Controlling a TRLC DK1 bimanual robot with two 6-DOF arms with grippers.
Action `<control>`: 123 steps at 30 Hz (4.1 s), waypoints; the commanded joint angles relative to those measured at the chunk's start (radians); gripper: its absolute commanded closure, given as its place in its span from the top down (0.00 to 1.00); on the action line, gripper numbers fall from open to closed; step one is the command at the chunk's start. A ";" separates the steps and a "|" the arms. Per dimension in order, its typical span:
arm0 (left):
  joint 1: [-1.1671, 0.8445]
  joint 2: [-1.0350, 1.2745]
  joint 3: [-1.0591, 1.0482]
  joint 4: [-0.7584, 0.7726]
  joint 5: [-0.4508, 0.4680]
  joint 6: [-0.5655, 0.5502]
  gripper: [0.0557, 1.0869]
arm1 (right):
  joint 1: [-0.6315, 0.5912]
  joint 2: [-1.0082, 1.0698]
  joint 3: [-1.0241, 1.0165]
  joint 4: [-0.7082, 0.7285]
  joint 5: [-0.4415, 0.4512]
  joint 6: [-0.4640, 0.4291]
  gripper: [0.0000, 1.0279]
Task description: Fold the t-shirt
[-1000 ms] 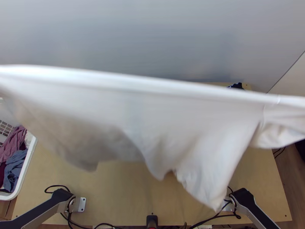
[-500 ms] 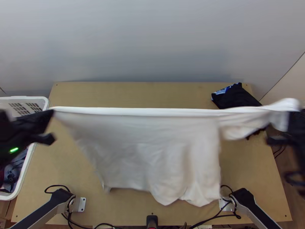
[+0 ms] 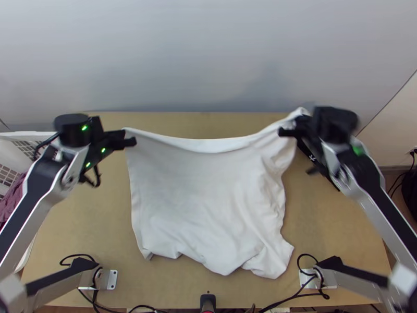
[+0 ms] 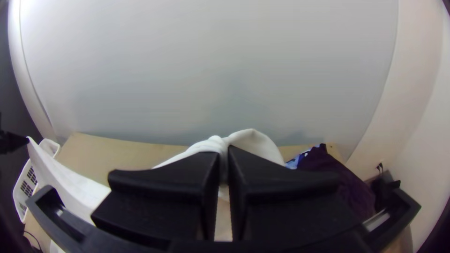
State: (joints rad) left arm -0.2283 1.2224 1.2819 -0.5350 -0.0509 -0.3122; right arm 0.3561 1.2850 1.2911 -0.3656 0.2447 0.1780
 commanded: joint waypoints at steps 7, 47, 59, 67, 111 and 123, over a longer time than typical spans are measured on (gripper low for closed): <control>0.161 0.486 0.102 0.305 0.003 -0.034 0.04 | -0.095 0.636 0.428 0.060 -0.048 0.104 0.03; 0.238 0.532 0.068 0.306 0.140 -0.036 0.04 | -0.066 0.637 0.577 -0.467 -0.260 0.184 0.03; 0.231 0.243 -0.294 0.299 0.187 0.005 0.04 | 0.003 0.333 0.155 -0.523 -0.349 0.190 0.03; 0.224 0.178 -0.408 0.299 0.189 0.005 0.04 | 0.029 0.243 -0.004 -0.523 -0.366 0.196 0.03; 0.101 -0.169 -0.552 -0.398 0.263 0.120 0.85 | 0.015 -0.128 -0.306 -0.404 -0.329 0.370 0.96; -0.039 -0.070 -0.633 -0.401 0.221 0.050 0.85 | 0.093 -0.159 -0.302 -0.523 -0.326 0.324 0.96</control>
State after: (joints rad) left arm -0.2119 1.0992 0.6868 -0.9279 0.1982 -0.2440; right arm 0.4072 1.1435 0.9852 -0.8379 -0.0845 0.5289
